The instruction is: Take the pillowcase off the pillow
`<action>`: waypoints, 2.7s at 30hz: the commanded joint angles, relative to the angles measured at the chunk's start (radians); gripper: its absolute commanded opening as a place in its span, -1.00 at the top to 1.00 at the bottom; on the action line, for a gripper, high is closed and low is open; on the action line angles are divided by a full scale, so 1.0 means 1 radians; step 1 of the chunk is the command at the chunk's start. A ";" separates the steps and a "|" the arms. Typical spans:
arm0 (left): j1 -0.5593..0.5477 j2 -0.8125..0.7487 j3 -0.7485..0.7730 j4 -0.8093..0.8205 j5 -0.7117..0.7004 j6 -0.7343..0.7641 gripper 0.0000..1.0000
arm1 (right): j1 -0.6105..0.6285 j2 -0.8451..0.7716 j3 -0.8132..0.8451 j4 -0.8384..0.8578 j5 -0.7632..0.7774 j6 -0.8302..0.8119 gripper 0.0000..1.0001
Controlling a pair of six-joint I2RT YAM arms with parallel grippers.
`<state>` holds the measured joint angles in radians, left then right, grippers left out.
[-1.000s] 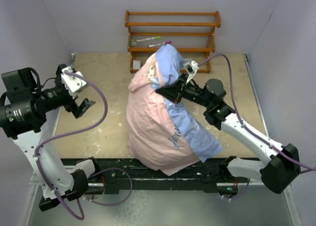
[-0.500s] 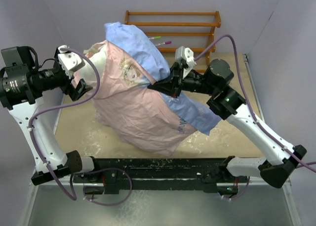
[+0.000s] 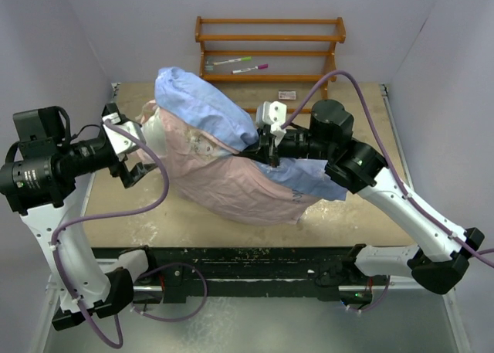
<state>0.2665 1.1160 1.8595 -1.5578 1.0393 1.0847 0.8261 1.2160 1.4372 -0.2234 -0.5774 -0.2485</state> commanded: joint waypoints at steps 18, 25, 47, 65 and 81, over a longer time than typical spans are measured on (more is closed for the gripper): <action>-0.027 0.055 -0.081 0.010 0.108 0.106 -0.96 | 0.046 -0.154 0.006 -0.008 -0.025 -0.073 1.00; -0.099 0.047 -0.172 0.010 0.174 0.054 -0.92 | 0.056 -0.160 -0.043 0.117 -0.030 -0.011 1.00; -0.135 0.016 0.120 0.838 -0.458 -0.458 1.00 | 0.058 -0.056 0.064 0.338 0.673 0.377 -0.99; -0.134 -0.062 -0.026 0.564 -0.278 -0.263 1.00 | 0.338 0.306 0.451 0.288 0.822 0.251 -0.99; -0.135 -0.115 -0.106 0.396 -0.223 -0.125 1.00 | 0.339 0.296 0.430 0.341 0.836 0.347 -0.65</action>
<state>0.1349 1.0214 1.7725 -1.1011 0.7334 0.9207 1.1713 1.5543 1.8332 0.0254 0.2588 0.0853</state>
